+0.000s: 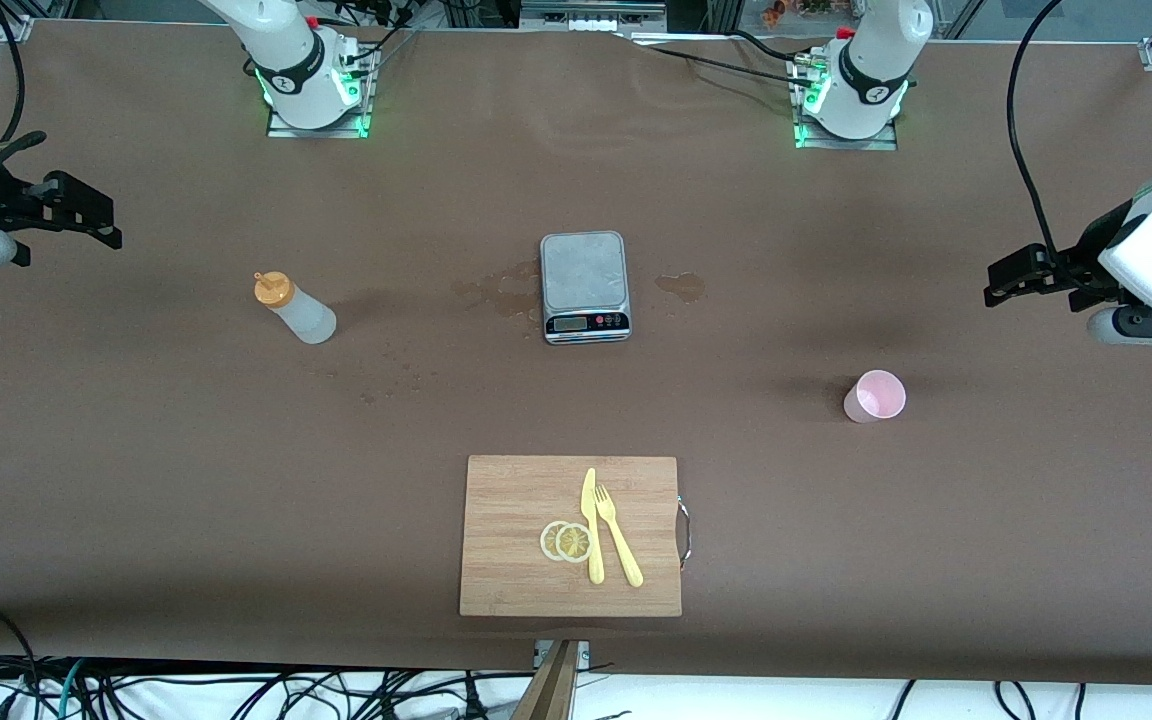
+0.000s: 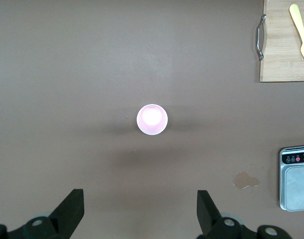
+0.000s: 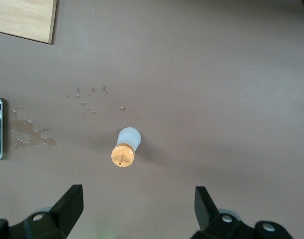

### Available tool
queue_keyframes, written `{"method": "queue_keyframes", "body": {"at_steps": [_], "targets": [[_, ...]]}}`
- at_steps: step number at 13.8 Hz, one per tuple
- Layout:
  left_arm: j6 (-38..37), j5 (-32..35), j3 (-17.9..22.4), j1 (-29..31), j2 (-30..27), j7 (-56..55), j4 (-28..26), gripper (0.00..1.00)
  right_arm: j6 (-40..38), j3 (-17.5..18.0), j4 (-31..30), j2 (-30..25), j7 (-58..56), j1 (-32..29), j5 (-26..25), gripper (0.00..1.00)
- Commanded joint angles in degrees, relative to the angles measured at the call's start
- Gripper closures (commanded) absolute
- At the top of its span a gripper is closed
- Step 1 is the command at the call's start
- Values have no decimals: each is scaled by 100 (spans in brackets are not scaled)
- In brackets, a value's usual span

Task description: Add sauce to pink cup with both arms

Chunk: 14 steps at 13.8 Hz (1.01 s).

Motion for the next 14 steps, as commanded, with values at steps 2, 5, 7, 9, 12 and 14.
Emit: {"method": "queue_keyframes", "body": {"at_steps": [2,5,7,9,12,14], "targets": [[-92,-78,52,-6,44,109,125,0,-82,5,111,38,50,-36,110,1],[-92,-60,52,-6,44,109,125,0,-73,5,120,38,50,-36,110,1],[-92,-43,52,-15,44,109,125,0,-73,5,120,38,41,-36,110,1],[-92,-43,52,-15,53,109,125,0,-73,5,120,38,32,-36,110,1],[-92,-25,34,-24,44,109,125,0,-65,5,111,38,32,-36,110,1],[-92,-16,34,-24,53,109,125,0,-65,-4,120,38,32,-36,110,1]]}}
